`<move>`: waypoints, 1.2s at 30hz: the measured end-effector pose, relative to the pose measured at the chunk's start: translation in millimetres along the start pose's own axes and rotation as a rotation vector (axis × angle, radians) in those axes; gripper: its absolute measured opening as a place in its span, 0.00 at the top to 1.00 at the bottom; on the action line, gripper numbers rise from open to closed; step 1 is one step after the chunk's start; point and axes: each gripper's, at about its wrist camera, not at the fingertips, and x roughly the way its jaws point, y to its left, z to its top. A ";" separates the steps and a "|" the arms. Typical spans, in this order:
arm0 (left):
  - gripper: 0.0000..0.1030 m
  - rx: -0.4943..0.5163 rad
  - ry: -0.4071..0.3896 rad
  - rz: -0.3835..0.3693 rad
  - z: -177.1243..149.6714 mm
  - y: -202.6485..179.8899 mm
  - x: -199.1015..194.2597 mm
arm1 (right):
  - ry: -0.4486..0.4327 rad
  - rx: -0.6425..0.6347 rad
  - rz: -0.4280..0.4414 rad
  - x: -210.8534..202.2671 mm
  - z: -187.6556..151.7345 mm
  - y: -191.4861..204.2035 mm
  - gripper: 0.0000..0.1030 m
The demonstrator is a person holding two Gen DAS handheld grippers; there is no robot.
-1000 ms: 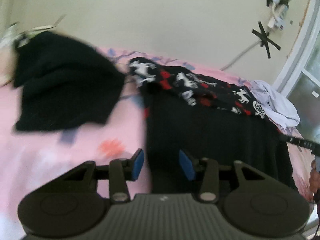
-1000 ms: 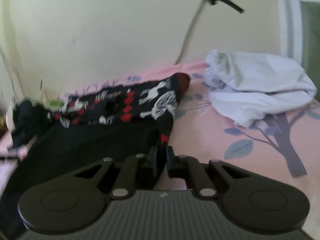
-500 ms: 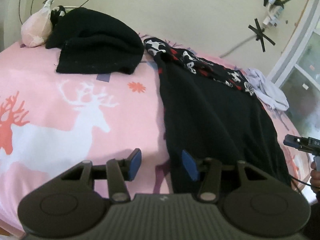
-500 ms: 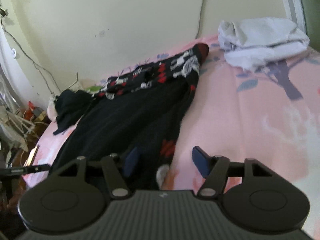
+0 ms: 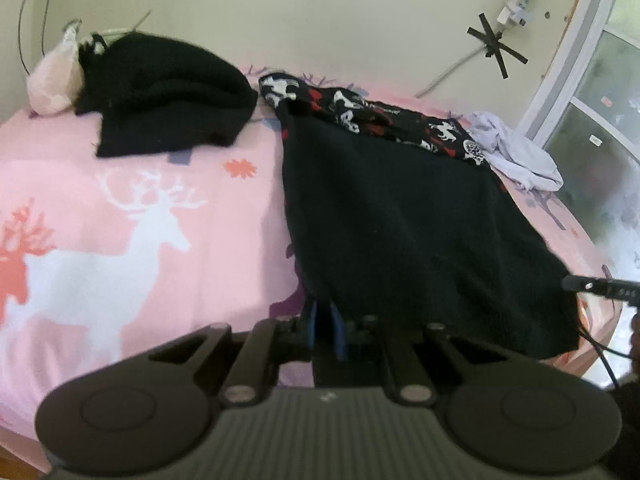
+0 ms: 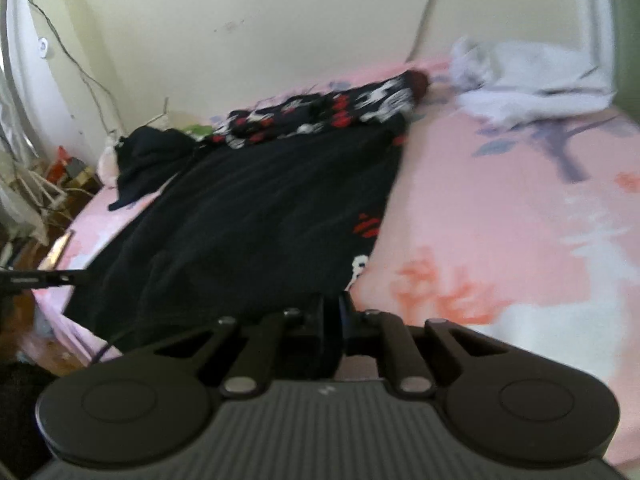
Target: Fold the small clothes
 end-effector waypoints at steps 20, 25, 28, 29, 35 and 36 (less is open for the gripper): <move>0.50 -0.047 0.045 -0.009 3.1 15.4 16.0 | 0.057 0.059 0.023 0.4 22.1 -31.3 0.56; 0.46 0.007 0.092 -0.031 -0.7 9.0 17.1 | 0.137 0.136 0.095 -8.7 -3.7 -34.6 0.58; 0.47 0.042 0.113 -0.031 -4.4 4.0 15.0 | 0.163 0.180 0.145 -13.9 -18.2 -34.6 0.58; 0.48 0.050 0.118 -0.033 -5.8 2.2 14.2 | 0.172 0.181 0.150 -12.2 -22.5 -33.1 0.58; 0.91 0.060 0.126 -0.033 -8.9 -5.2 12.1 | 0.188 0.150 0.201 -1.6 -19.0 -22.2 0.93; 0.92 0.054 0.120 -0.041 -8.6 -4.4 11.0 | 0.185 0.141 0.213 -2.3 -15.2 -21.4 0.93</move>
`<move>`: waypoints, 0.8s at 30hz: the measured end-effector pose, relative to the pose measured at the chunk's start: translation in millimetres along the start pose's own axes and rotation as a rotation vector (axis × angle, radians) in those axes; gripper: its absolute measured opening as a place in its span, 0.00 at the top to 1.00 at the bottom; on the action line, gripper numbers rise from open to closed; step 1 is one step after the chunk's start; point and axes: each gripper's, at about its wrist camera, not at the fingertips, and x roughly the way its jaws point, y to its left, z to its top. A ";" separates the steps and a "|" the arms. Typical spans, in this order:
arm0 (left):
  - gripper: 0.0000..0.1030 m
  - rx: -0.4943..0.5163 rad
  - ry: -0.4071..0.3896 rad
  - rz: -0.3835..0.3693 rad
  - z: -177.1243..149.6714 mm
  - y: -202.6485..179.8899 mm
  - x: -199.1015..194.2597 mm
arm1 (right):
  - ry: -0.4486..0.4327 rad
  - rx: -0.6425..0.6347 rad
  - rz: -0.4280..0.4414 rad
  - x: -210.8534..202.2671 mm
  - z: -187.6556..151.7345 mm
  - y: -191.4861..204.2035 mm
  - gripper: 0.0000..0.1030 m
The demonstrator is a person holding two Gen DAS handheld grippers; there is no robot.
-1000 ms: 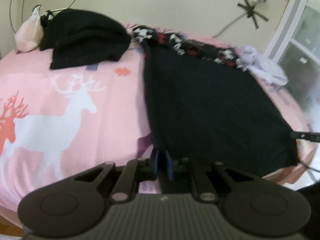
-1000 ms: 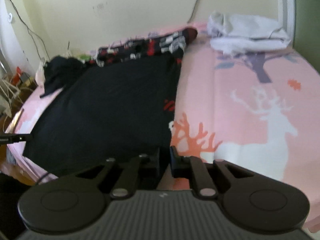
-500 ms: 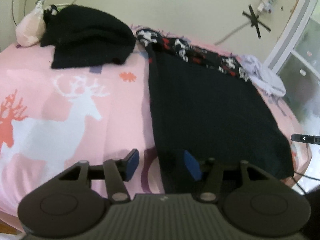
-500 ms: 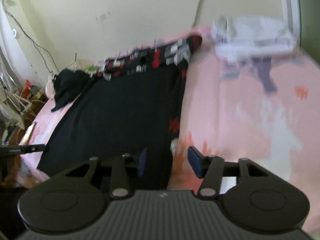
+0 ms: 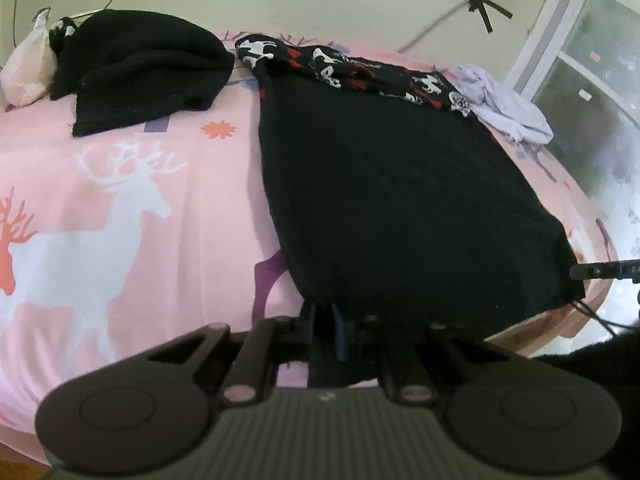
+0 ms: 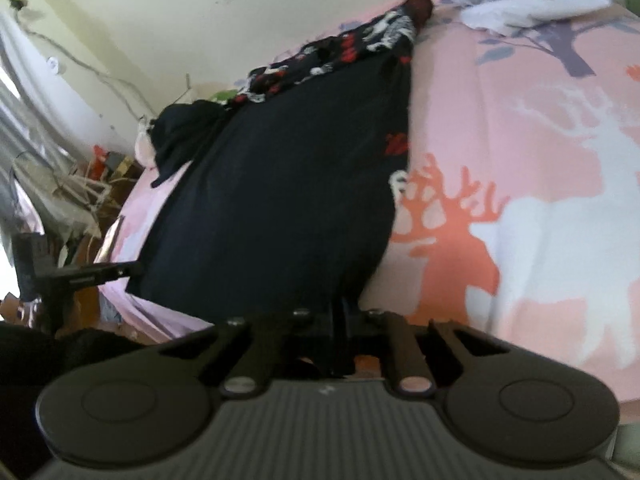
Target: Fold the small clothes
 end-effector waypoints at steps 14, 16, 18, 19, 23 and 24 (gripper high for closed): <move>0.83 -0.311 -0.303 -0.117 145.6 68.2 30.9 | -0.409 0.084 -0.003 25.0 152.7 -42.5 0.88; 0.75 -0.338 -0.277 0.031 163.7 67.1 53.9 | -0.463 0.098 -0.158 49.6 170.9 -48.5 0.34; 0.69 -0.332 -0.241 0.039 161.2 66.9 62.8 | -0.433 0.107 -0.182 55.6 168.4 -49.6 0.34; 0.56 -0.303 -0.239 0.015 154.5 64.9 62.8 | -0.419 0.079 -0.145 53.3 159.7 -49.0 0.35; 0.49 -0.199 -0.198 0.057 135.1 51.5 69.4 | -0.352 0.041 -0.163 54.5 129.9 -44.5 0.38; 0.52 -0.190 -0.175 0.044 133.4 47.8 73.7 | -0.327 0.043 -0.169 57.3 123.9 -45.8 0.41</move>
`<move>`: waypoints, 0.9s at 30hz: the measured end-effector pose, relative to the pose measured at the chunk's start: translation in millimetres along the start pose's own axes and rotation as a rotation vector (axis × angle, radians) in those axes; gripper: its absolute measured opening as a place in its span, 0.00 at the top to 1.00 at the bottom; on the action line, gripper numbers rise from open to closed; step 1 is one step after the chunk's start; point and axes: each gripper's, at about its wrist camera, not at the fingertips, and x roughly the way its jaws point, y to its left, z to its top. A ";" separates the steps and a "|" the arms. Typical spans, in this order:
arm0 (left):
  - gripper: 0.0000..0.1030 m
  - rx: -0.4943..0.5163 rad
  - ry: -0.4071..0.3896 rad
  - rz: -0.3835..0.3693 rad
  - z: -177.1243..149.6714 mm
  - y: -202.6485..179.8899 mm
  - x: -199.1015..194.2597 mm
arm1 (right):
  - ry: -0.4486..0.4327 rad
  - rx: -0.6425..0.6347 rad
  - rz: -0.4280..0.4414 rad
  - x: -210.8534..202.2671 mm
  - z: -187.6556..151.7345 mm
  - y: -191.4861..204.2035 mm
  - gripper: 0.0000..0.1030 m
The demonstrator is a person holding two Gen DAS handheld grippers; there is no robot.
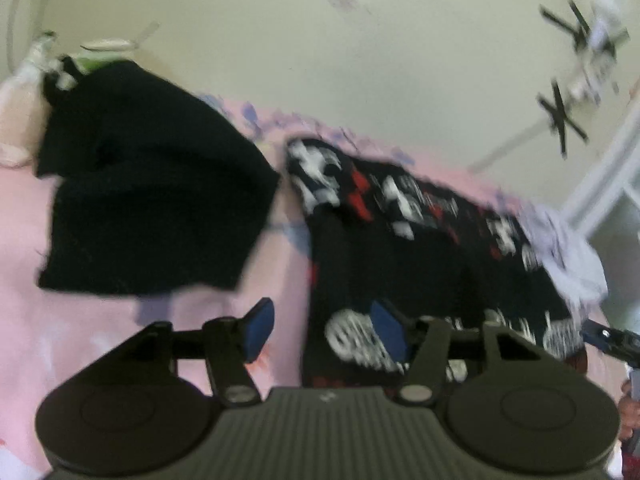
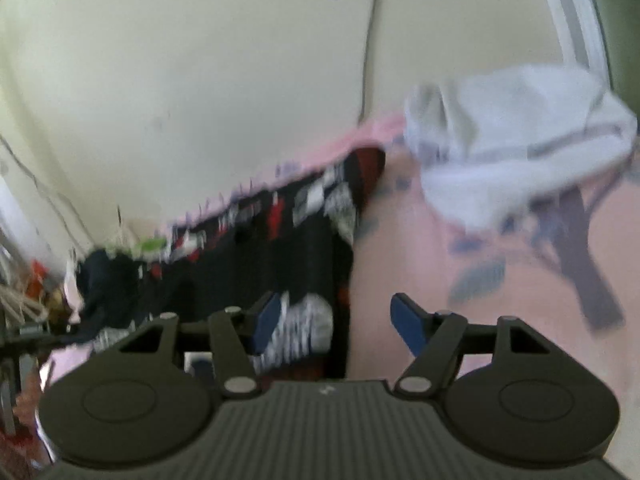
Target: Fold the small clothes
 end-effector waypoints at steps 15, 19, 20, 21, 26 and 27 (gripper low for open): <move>0.84 0.020 0.111 -0.007 -36.3 -2.6 -23.9 | 0.022 -0.095 -0.146 -46.6 -40.8 15.3 0.51; 0.65 0.083 -0.032 0.048 -19.5 -12.0 -49.6 | -0.129 -0.153 -0.142 -66.4 -13.4 23.7 0.56; 0.63 0.097 -0.073 0.045 -12.9 -16.2 -54.5 | -0.148 -0.177 -0.139 -65.7 -7.2 29.6 0.57; 0.58 0.105 -0.101 0.030 -6.1 -21.7 -55.7 | -0.155 -0.195 -0.127 -63.7 -3.7 34.1 0.58; 0.42 0.184 -0.136 -0.026 11.5 -57.1 -18.1 | -0.112 -0.286 -0.032 -9.1 -0.3 68.1 0.62; 0.39 0.190 -0.125 -0.023 11.6 -61.3 -6.9 | -0.088 -0.295 -0.038 5.1 -0.8 71.5 0.62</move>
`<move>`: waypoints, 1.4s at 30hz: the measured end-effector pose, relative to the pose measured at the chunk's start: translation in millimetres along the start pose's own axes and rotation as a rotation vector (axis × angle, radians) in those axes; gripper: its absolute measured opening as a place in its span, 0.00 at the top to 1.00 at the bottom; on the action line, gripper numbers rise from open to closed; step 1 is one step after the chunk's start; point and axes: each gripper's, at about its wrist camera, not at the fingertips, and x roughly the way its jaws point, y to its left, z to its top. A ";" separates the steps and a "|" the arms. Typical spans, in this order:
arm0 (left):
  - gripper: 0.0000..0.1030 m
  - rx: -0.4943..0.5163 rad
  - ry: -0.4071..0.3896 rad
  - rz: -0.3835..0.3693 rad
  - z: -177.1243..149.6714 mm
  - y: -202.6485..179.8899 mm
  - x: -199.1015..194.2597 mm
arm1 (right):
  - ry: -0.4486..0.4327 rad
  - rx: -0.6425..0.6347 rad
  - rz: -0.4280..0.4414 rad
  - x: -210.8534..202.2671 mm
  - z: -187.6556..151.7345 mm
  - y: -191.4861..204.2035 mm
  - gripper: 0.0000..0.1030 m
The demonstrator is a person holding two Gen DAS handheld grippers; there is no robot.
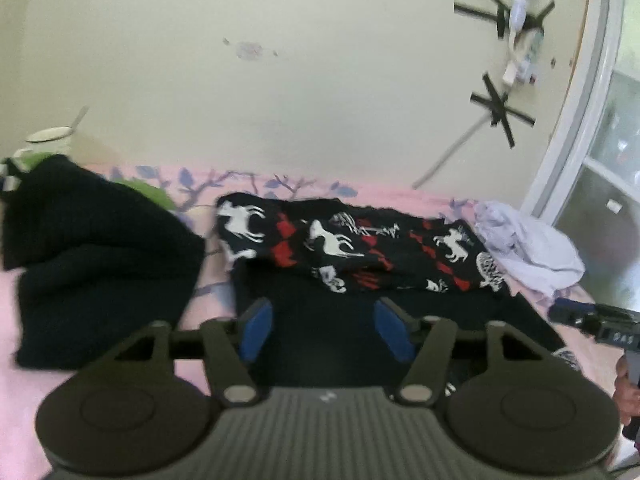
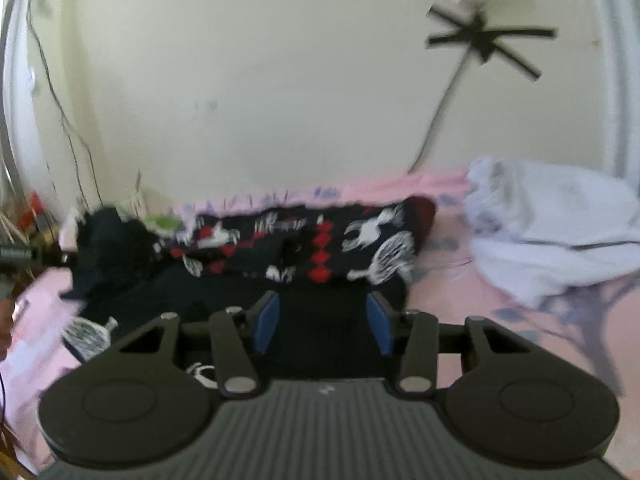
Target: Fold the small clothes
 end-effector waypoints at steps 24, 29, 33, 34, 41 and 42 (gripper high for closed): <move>0.28 0.183 0.024 0.129 -47.6 -5.1 48.1 | 0.033 -0.044 -0.077 33.1 -26.8 -1.3 0.52; 0.28 0.194 0.024 0.136 -49.0 -7.3 48.5 | 0.041 -0.067 -0.081 34.7 -26.9 0.9 0.49; 0.28 0.198 0.025 0.135 -49.4 -7.0 48.1 | 0.045 -0.074 -0.077 35.3 -26.9 1.3 0.47; 0.28 0.200 0.026 0.135 -49.5 -7.2 48.0 | 0.044 -0.072 -0.073 35.2 -26.7 0.6 0.47; 0.20 0.216 0.025 0.118 -50.5 -8.1 46.5 | 0.045 -0.061 -0.054 34.6 -26.5 -0.6 0.44; 0.18 0.220 0.024 0.117 -50.9 -9.0 46.4 | 0.045 -0.059 -0.051 34.6 -26.3 -1.0 0.43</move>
